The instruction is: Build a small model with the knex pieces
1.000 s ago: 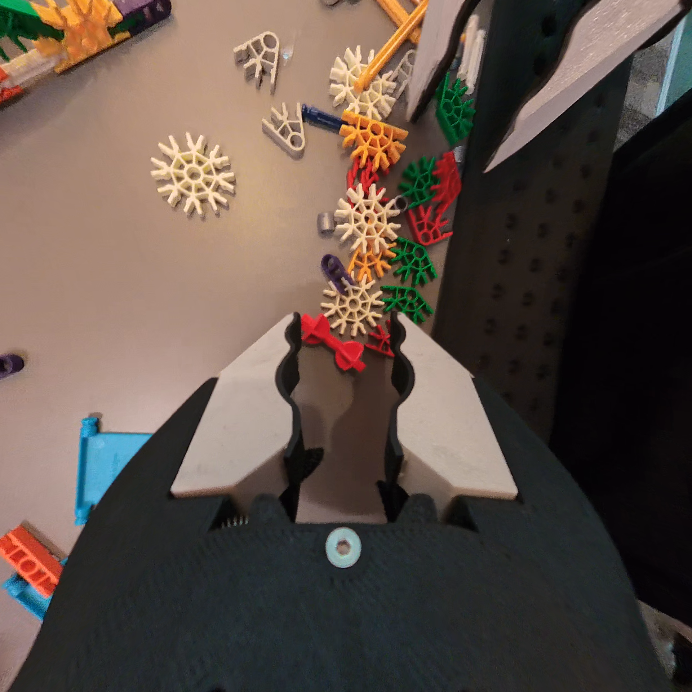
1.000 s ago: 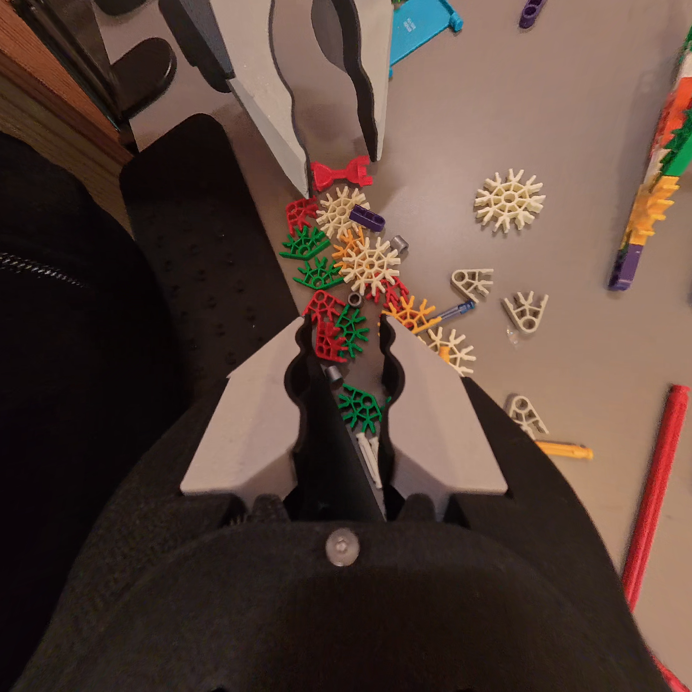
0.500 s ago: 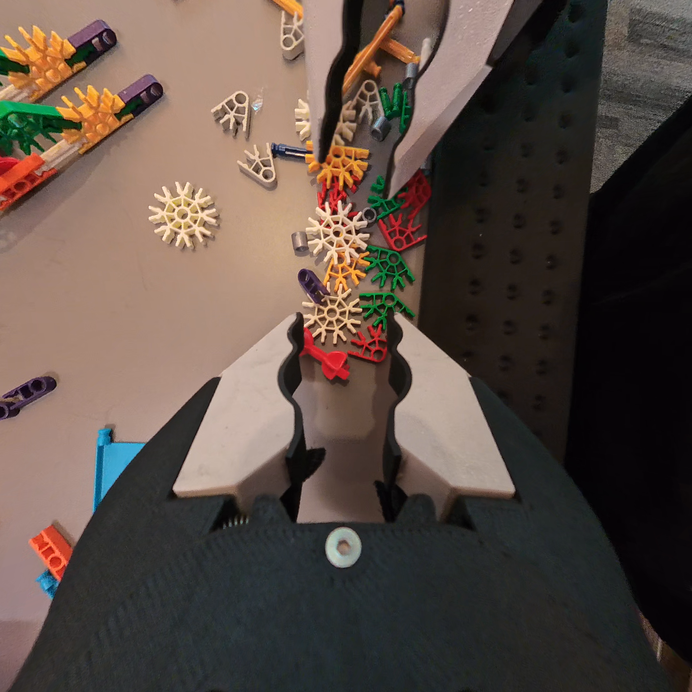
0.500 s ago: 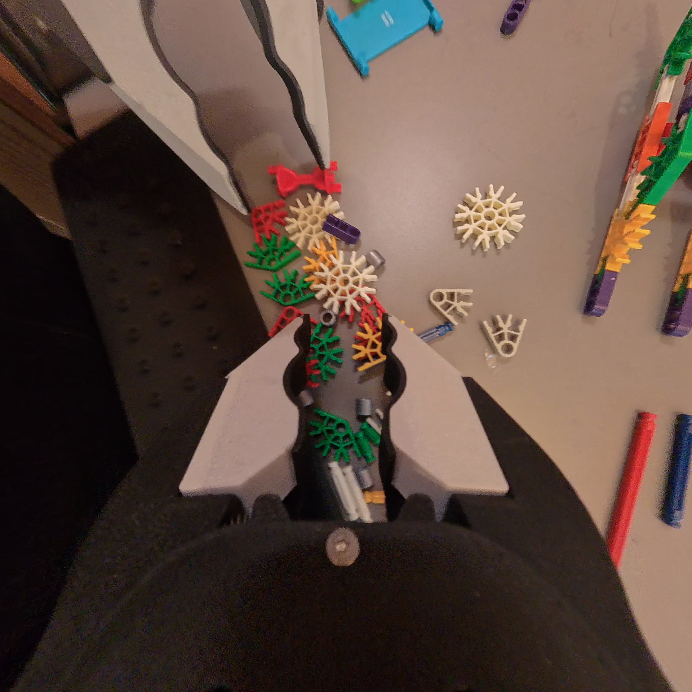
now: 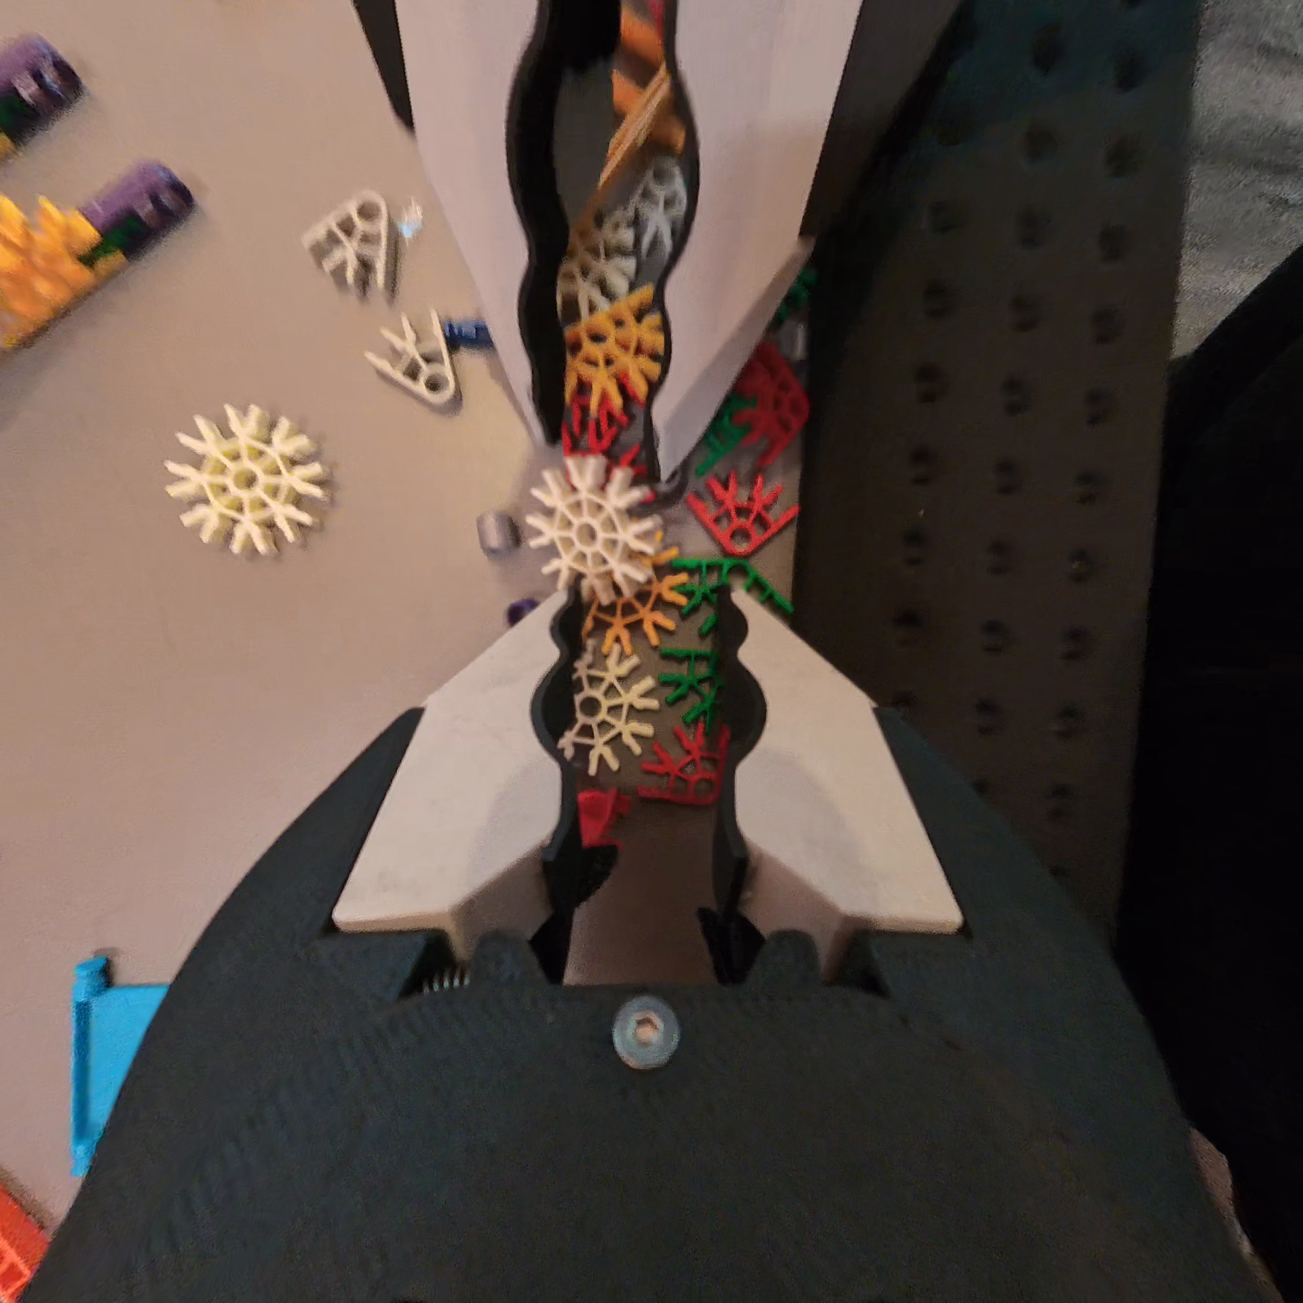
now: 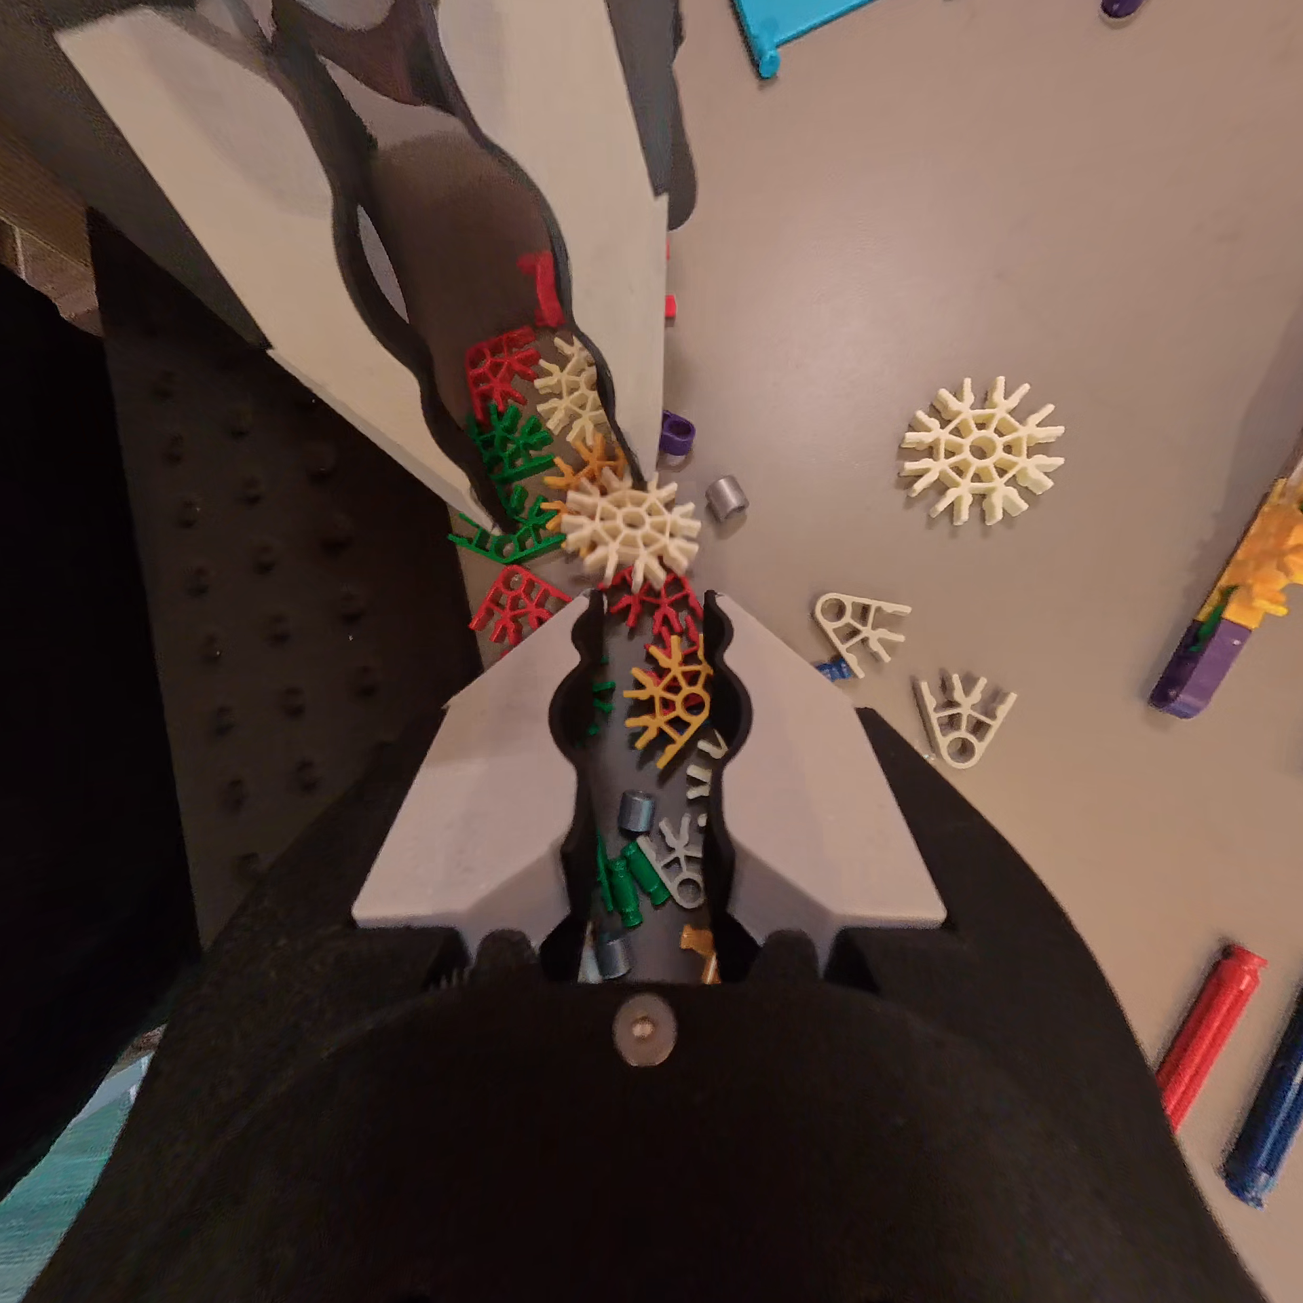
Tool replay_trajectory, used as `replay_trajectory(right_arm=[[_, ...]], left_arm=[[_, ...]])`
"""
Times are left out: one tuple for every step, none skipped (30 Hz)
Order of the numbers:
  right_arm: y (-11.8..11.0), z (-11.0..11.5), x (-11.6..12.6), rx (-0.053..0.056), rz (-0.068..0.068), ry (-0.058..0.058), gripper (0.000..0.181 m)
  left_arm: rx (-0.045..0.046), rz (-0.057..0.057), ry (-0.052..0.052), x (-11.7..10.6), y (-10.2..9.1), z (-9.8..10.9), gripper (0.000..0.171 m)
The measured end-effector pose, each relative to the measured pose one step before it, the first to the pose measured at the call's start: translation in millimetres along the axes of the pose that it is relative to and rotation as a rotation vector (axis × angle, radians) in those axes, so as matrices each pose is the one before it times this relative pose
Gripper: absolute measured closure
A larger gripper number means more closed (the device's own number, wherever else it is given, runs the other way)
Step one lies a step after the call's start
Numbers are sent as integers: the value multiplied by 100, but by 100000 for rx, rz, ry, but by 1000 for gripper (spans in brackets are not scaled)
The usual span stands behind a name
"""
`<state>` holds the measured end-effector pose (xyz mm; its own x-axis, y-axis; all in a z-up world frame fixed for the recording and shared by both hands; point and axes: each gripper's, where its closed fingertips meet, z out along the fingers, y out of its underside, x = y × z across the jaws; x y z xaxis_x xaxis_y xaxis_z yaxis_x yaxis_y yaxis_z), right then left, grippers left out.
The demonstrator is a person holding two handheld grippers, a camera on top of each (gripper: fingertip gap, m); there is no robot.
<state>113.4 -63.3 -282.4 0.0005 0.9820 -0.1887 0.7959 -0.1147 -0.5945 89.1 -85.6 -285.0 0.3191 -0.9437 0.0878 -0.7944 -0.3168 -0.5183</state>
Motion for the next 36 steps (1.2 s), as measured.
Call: replay_trajectory(right_arm=[[32, -168, 64, 408, 441, -492, 157], [98, -214, 182, -53, 206, 322, 181], [229, -142, 248, -575, -206, 922, 181], [168, -86, 61, -103, 39, 44, 181], [49, -72, -73, 696, 518, -556, 181], [94, -55, 11, 272, 232, 230, 181], [36, -87, 9, 388, -87, 570, 181], [-219, -149, -181, 1449, 719, -668, 181], [-489, -191, -288, 2518, 750, -958, 180], [-513, -162, -275, 2124, -543, -349, 172], [-250, -12, -175, 16, -1134, 282, 170], [-47, 146, -45, -1500, -817, 778, 167], [5, 273, -97, -1744, -139, 211, 161], [56, 359, -254, -1663, 135, -481, 158], [212, 416, -251, -2325, -167, -3, 156], [305, 445, -170, -2492, -56, 810, 153], [93, 389, -286, -628, 428, 110, 152], [-144, 265, -319, 1106, 1439, -467, 154], [-155, 147, -112, 1296, 2191, -25, 156], [-93, 48, 61, 904, 1898, 628, 159], [-14, 4, 43, 459, 700, 253, 162], [-11, -27, 35, 485, -145, 382, 165], [-47, -50, 61, 633, 184, 560, 165], [-78, -98, 8, 697, 777, 37, 168], [25, -90, 98, 255, 757, 508, 176], [105, -49, 184, -120, 752, 1085, 176], [90, -65, 110, 131, 1864, 291, 176], [67, -72, 97, 244, 2253, 243, 176], [43, -86, 83, 309, 989, 716, 176], [66, -88, -24, -198, -289, 479, 176], [103, -61, -1, -593, -306, 706, 175], [70, -12, 6, -449, -78, 649, 176], [9, 15, -6, 72, 534, 184, 176], [-14, 14, 6, 74, 1236, -153, 176], [-14, -10, 53, 96, 692, 292, 176], [-35, -11, 84, 502, 532, 670, 176]], left_arm=[[-201, -1280, 1116, 169, 298, 23, 135], [523, -1923, 678, 39, 124, -120, 137], [-325, -1055, -691, -195, 193, -149, 138], [-1056, -1147, -430, -162, 212, -163, 138], [-1238, -1033, -30, -124, 210, -149, 138], [-1551, -930, -721, -232, 214, -150, 138], [-1079, -208, -2532, -470, 103, -200, 137], [341, -660, -2275, -444, -94, -236, 137], [1553, -2547, -206, -191, -273, -205, 136], [1919, -2210, 68, -89, -320, -144, 137], [583, -114, -117, 30, -104, -69, 137], [-928, 888, 44, 168, 99, 50, 137], [-1065, 959, -148, 208, 90, 143, 137], [-697, 871, 524, 358, 23, 169, 137], [-191, 625, 791, 424, -42, 168, 136], [785, 211, -64, 268, -176, 113, 137], [830, -491, 161, 245, -151, 110, 137], [1140, -595, -493, 93, -158, 81, 137], [1095, -578, -1104, -39, -123, 78, 138], [635, -543, -583, -21, -12, 60, 137], [731, -386, -199, -15, -31, -29, 137], [783, -491, -639, -107, -45, -62, 138], [922, -306, -851, -132, -48, -85, 138], [718, -119, 35, 16, -39, -120, 137], [1222, 445, -1093, -86, -125, -151, 137], [985, 775, -1101, -67, -130, -142, 137], [591, 1185, -278, 87, -97, -104, 139], [1006, 1568, -726, 65, -181, -69, 140], [421, 1059, -378, 103, -109, 14, 141], [-218, 674, 454, 215, -6, 91, 142], [-215, 717, 251, 186, 8, 130, 142], [191, 795, -649, 60, -52, 135, 144], [-111, 362, -676, 27, -1, 153, 144], [-87, 240, -639, 10, -32, 161, 145], [577, 132, -1090, -75, -127, 133, 147], [364, -651, -475, -36, -121, 149, 149]])
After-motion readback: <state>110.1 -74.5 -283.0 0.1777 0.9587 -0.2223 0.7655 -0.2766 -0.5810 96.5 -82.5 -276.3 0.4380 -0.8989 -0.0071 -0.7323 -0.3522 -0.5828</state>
